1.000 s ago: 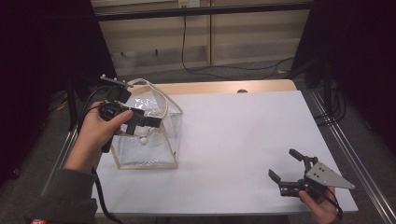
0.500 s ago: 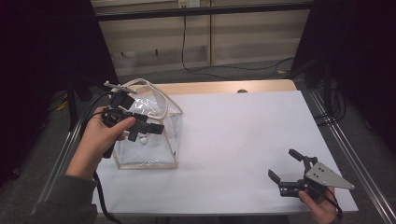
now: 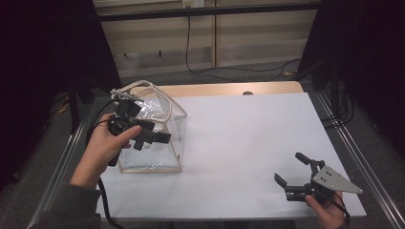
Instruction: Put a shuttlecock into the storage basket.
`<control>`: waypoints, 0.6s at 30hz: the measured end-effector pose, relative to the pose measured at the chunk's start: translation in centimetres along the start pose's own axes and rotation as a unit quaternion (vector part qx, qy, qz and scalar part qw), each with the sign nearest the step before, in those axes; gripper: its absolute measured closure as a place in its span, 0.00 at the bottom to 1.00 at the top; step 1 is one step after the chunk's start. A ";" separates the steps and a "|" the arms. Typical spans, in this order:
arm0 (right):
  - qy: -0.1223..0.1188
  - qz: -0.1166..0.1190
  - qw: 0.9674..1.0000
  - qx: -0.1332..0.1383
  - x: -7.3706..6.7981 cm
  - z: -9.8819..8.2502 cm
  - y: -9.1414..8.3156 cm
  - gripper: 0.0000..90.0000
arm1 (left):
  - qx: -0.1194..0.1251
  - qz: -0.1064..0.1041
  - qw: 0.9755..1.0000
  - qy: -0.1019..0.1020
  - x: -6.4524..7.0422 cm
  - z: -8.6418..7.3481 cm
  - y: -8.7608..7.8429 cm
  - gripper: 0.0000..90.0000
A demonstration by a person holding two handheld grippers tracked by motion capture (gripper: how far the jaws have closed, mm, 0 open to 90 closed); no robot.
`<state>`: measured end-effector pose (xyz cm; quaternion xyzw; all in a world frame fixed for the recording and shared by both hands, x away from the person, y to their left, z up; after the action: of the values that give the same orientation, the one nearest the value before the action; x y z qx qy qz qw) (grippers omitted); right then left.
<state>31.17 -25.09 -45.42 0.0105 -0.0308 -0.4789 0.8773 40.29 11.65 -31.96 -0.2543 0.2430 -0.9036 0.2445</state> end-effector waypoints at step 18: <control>0.001 0.001 1.000 0.001 -0.1 0.0 0.1 0.02 | -0.009 -0.015 1.000 0.005 0.4 -1.7 0.8 0.09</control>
<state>31.19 -24.93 -45.40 0.0115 -0.0307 -0.4784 0.8776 39.32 11.38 -33.53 -0.2551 0.2481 -0.9064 0.2275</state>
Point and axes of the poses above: each handheld gripper's, and its own axes: y roughly forward along the jaws, z roughly out of its top, x roughly to its right, the point moved 9 cm from there along y, roughly forward along the jaws, and after that the axes turned 11 degrees about x, right-handed, at the moved point
